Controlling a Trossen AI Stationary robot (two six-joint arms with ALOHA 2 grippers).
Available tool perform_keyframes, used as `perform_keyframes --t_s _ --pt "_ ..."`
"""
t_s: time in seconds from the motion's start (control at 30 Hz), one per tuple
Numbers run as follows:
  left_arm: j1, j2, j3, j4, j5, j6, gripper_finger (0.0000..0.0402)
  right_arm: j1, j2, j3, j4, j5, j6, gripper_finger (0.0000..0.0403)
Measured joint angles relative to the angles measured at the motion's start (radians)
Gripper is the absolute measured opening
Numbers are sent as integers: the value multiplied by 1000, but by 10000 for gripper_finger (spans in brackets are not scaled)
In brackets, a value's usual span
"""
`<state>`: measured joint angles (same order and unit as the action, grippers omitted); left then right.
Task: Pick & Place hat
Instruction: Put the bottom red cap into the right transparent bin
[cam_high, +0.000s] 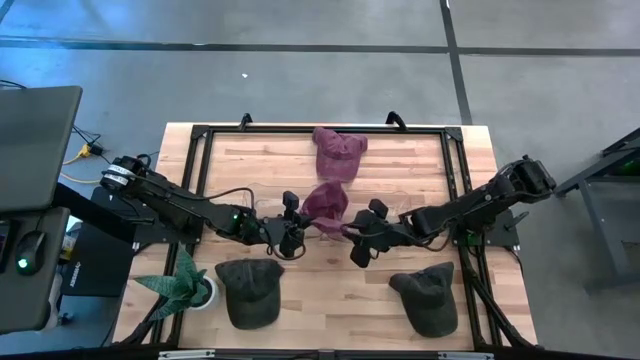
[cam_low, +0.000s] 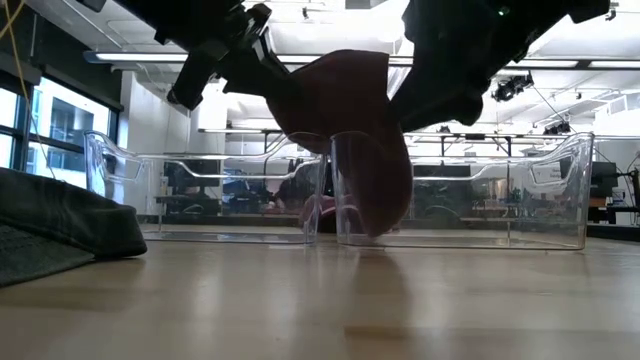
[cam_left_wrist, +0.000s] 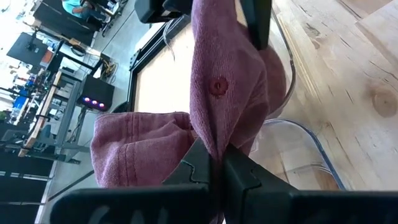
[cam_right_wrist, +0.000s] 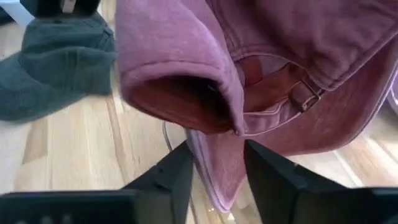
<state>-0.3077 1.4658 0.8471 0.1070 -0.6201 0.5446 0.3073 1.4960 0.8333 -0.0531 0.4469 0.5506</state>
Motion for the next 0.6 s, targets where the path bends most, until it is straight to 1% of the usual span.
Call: perform_keyframes --t_s 0.2,0.23,0.33,0.4,0.47,0.53,0.6 --pt "0 0 0 -6 1 -8 1 5 0 25 -30 6 -97 18" --pt "0 0 0 -9 6 -8 2 8 0 38 -51 8 -115 13" --pt "0 0 0 -12 45 -8 12 14 0 85 -139 23 -128 25" --pt "0 0 0 -13 78 -8 25 14 0 112 -207 22 -131 26" --pt "0 0 0 -19 111 -9 45 14 0 122 -247 22 -137 16" --pt "0 0 0 -28 127 -10 71 14 0 120 -250 17 -160 9" --pt "-1 0 0 -29 135 -12 102 14 2 119 -249 16 -167 14"
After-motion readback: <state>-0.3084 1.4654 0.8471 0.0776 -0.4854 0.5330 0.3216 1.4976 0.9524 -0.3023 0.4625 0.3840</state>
